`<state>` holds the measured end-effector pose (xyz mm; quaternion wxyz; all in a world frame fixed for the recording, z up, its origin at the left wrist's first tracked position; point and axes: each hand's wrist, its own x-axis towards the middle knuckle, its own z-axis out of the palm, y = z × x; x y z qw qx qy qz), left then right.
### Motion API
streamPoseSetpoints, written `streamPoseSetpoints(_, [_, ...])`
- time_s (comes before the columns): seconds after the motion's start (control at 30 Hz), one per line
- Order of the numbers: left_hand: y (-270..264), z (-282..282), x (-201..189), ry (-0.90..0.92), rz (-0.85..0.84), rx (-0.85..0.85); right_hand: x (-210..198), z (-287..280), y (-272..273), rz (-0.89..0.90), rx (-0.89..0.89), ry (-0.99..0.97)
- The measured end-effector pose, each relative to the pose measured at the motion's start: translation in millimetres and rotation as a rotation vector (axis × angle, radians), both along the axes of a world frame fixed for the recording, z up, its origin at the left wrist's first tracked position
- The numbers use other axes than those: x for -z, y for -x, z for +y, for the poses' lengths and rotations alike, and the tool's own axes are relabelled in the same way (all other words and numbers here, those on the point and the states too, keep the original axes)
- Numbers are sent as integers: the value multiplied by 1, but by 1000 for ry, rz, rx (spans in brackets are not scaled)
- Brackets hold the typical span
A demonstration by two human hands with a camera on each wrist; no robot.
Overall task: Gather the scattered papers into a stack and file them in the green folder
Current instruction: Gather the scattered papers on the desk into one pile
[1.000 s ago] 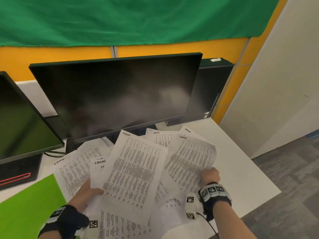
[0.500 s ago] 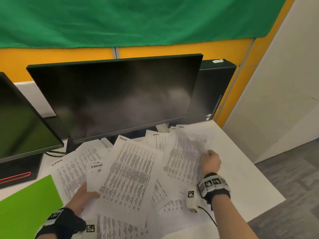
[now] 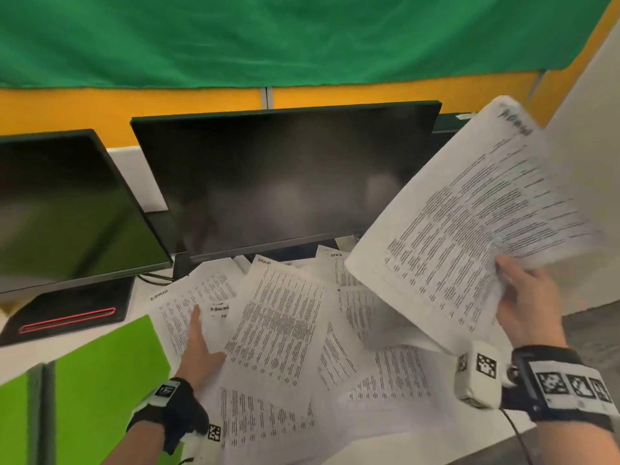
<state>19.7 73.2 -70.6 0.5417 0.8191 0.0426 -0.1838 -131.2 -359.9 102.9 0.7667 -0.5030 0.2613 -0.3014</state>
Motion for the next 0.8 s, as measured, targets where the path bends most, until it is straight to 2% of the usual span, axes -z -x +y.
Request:
streamPoseSetpoints(0.07, [5, 0, -6, -48, -54, 59, 0, 15, -10, -76, -235, -209])
streamPoseSetpoints(0.13, [4, 4, -7, -130, -77, 112, 1, 31, -21, -136, -422, -308])
streamPoseSetpoints(0.2, [3, 8, -9, -188, -82, 193, -2, 52, -30, -108, -584, -275])
streamPoseSetpoints(0.27, [0, 13, -11, -192, -66, 220, 4, 65, -40, -50, -632, -193])
streamPoseSetpoints(0.37, [-1, 12, -17, -145, -5, 99, 32, 76, -59, 98, -681, -199])
streamPoseSetpoints(0.43, [0, 9, -19, -121, 43, 62, 66, 74, -69, 305, -657, -105])
streamPoseSetpoints(0.53, [2, 7, -24, 2, 141, 75, 100, 82, -82, 553, -724, 88])
streamPoseSetpoints(0.6, [3, 8, -26, 118, 261, 30, 107, 92, -93, 622, -790, 164])
streamPoseSetpoints(0.67, [3, 8, -23, 123, 340, 27, 100, 111, -106, 633, -851, 293])
streamPoseSetpoints(0.73, [3, 5, -19, 72, 367, 41, 96, 129, -118, 651, -902, 424])
streamPoseSetpoints(0.8, [3, 0, -16, -23, 325, 36, 96, 141, -130, 644, -865, 553])
